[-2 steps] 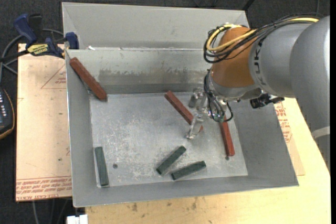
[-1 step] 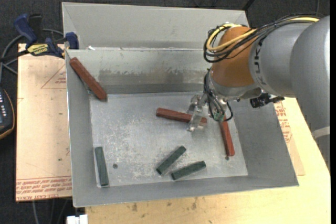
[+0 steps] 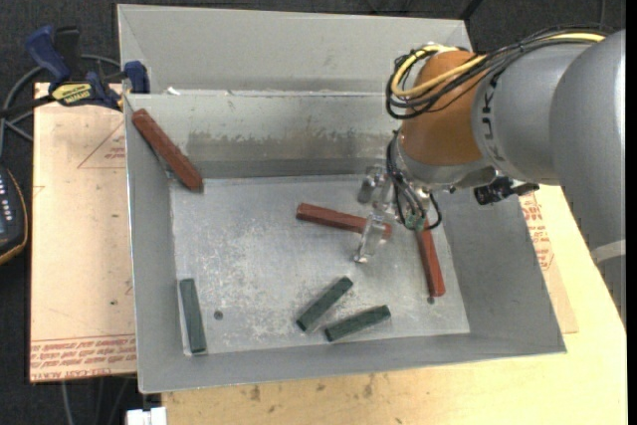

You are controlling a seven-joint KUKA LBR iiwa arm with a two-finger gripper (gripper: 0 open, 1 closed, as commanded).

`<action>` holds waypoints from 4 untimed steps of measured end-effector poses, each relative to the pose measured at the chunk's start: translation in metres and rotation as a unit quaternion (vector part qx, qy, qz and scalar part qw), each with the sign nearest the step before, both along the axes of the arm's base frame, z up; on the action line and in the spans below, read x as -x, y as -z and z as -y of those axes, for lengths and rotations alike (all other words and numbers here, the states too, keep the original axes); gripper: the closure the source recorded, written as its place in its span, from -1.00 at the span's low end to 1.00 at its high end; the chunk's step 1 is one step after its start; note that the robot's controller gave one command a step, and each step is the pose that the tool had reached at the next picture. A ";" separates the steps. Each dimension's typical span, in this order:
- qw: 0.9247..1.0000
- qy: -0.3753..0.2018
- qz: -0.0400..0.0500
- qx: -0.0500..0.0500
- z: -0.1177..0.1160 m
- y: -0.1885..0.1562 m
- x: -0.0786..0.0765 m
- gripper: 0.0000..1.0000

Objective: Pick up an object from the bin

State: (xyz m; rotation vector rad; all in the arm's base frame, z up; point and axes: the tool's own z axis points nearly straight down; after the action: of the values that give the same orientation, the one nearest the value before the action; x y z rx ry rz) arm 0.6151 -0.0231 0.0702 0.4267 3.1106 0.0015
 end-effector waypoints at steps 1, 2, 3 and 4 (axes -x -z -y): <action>1.000 0.000 0.001 0.000 0.000 -0.001 0.000 1.00; 0.928 -0.372 0.002 0.001 -0.025 -0.050 0.000 1.00; 0.777 -0.629 0.000 0.000 -0.022 0.001 0.014 1.00; 0.749 -0.662 0.004 0.004 -0.008 -0.145 0.017 1.00</action>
Offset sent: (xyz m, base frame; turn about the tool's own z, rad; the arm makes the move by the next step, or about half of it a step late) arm 0.0000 0.0000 0.0000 0.0000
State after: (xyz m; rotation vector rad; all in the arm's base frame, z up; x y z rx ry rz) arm 0.5980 -0.0154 0.2156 -1.7349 2.6064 -0.0082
